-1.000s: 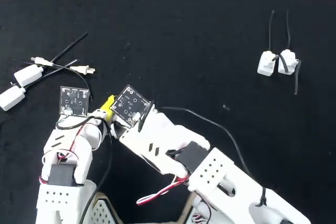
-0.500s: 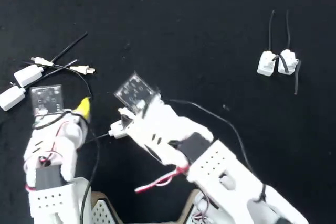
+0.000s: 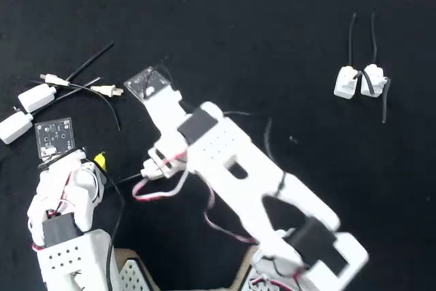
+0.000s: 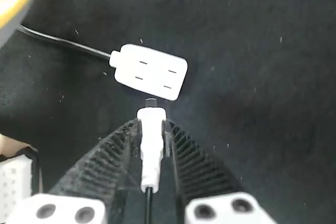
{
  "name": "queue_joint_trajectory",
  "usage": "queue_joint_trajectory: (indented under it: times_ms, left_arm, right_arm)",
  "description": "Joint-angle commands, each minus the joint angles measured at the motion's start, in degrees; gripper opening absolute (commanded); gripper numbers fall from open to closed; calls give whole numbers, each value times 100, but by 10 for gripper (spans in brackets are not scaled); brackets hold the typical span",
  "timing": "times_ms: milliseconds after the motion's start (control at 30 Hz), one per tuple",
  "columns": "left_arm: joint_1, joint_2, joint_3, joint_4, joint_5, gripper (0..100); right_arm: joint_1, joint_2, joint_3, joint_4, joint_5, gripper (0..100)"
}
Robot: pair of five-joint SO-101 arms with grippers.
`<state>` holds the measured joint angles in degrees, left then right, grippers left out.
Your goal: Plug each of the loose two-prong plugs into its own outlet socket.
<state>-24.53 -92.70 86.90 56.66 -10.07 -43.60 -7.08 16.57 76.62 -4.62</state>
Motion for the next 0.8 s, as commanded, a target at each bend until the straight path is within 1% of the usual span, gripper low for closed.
queue_joint_trajectory:
  times_ms: [0,267,367,467,667,767]
  left_arm:
    - [-40,-62,-66,18,-44,224]
    - [-40,-62,-66,35,-44,224]
    - [-40,-62,-66,35,-44,224]
    - [-40,-62,-66,44,-44,224]
    - [-48,-62,-66,44,-44,224]
    - [-48,-62,-66,44,-44,224]
  right_arm:
    - [114,523,-857,299,-211,11]
    - [123,1332,-1323,316,-862,11]
    - [123,1578,-1446,369,-985,11]
    - [176,1789,-1736,571,-1011,11]
    - [651,2290,-2536,1160,-1002,11]
    - [633,2563,-2747,1354,-993,11]
